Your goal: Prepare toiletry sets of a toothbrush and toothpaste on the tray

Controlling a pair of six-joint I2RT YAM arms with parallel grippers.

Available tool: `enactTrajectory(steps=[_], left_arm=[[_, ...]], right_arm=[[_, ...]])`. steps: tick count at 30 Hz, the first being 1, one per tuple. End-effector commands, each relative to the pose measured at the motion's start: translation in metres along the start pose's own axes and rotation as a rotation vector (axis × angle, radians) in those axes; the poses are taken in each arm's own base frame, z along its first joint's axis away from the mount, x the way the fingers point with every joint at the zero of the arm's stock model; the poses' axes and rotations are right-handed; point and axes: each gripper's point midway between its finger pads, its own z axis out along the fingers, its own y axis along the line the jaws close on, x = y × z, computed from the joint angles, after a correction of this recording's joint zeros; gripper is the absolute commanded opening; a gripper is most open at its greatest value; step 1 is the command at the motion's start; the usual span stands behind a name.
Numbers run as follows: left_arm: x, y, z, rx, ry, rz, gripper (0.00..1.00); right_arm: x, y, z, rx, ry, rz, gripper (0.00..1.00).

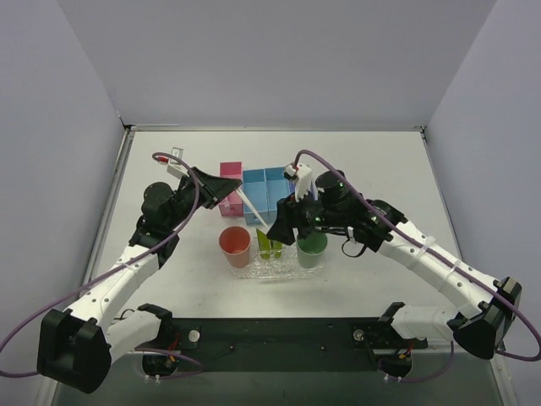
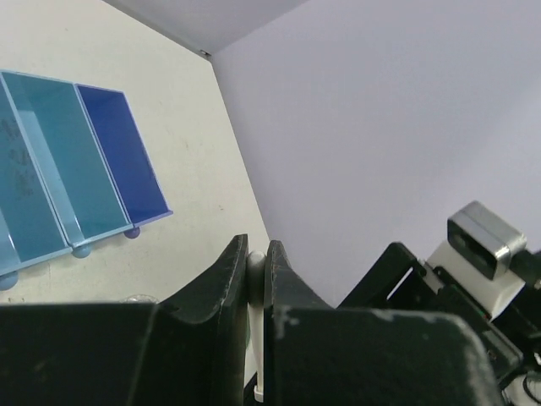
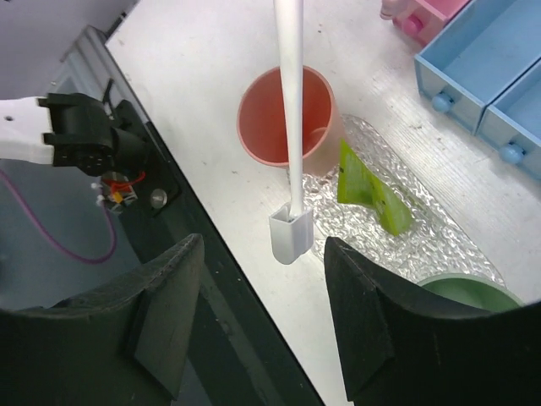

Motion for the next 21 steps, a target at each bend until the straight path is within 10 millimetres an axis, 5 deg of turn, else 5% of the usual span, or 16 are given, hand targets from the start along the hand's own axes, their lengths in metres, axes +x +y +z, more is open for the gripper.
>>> enactTrajectory(steps=[1, 17, 21], left_arm=[[-0.028, -0.029, -0.008, 0.076, -0.138, -0.036, 0.0], [-0.026, -0.032, -0.019, 0.06, -0.144, -0.058, 0.0], [-0.025, -0.03, -0.02, 0.057, -0.144, -0.058, 0.0]], right_arm=[[-0.004, -0.014, 0.005, 0.155, -0.061, -0.072, 0.54], [-0.004, -0.011, 0.023, 0.251, -0.085, -0.184, 0.46], [-0.004, -0.009, 0.027, 0.244, -0.088, -0.197, 0.34]])
